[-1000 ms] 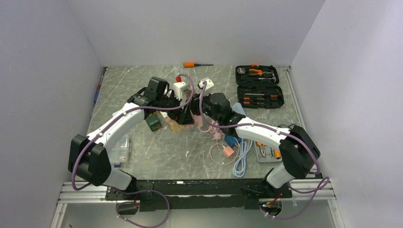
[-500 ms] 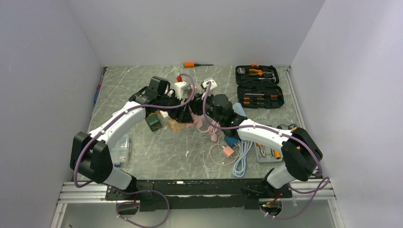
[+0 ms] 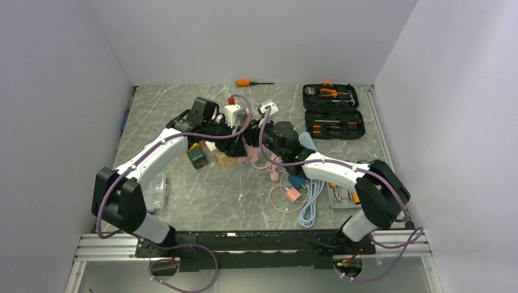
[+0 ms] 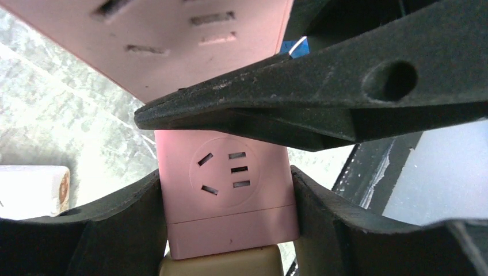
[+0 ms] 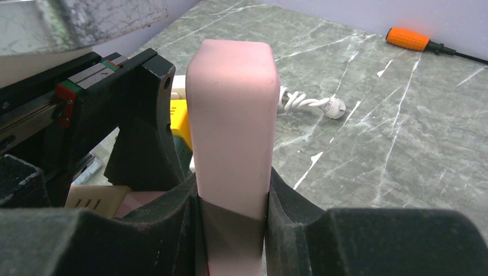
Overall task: Pull the plug off the socket
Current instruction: Remove the plug from the socket, then place the socket at the center of the board, then place the plug at the center of the board, then remove the plug from the socket.
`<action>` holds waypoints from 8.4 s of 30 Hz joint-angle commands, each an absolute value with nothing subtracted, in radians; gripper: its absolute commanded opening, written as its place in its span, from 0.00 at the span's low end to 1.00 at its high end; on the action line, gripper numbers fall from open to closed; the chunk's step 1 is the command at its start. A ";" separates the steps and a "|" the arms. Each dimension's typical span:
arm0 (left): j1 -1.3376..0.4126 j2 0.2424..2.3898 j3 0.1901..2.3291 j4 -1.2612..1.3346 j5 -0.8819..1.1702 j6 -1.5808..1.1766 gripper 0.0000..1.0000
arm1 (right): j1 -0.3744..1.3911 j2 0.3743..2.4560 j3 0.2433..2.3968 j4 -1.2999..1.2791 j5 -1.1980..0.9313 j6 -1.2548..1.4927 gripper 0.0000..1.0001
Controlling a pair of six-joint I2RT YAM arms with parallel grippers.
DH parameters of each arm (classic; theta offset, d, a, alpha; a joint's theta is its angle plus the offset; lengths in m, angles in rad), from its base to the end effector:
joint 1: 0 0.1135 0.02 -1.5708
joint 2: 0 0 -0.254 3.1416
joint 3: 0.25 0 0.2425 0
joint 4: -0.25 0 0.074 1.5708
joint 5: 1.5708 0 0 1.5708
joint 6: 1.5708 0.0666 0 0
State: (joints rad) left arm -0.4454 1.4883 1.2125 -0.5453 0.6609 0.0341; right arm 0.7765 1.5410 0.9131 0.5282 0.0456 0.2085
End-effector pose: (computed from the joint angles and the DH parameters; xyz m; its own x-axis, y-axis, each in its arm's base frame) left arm 0.2782 -0.1781 0.2677 -0.6356 0.3333 -0.6963 0.7397 0.5212 -0.4258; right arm 0.2715 0.2625 0.2639 -0.2077 0.0859 -0.9744 -0.6385 0.7427 0.2015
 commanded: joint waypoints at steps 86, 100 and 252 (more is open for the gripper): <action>-0.629 1.772 1.135 -0.349 0.390 -0.191 0.35 | 0.572 1.260 0.837 0.111 0.234 0.373 1.00; -0.584 1.606 1.099 -0.335 0.542 -0.146 0.99 | 0.665 1.171 0.768 0.063 0.261 0.300 1.00; -0.437 0.505 0.700 -0.615 0.650 1.451 0.99 | 0.860 1.339 0.949 -0.059 -0.501 0.121 0.00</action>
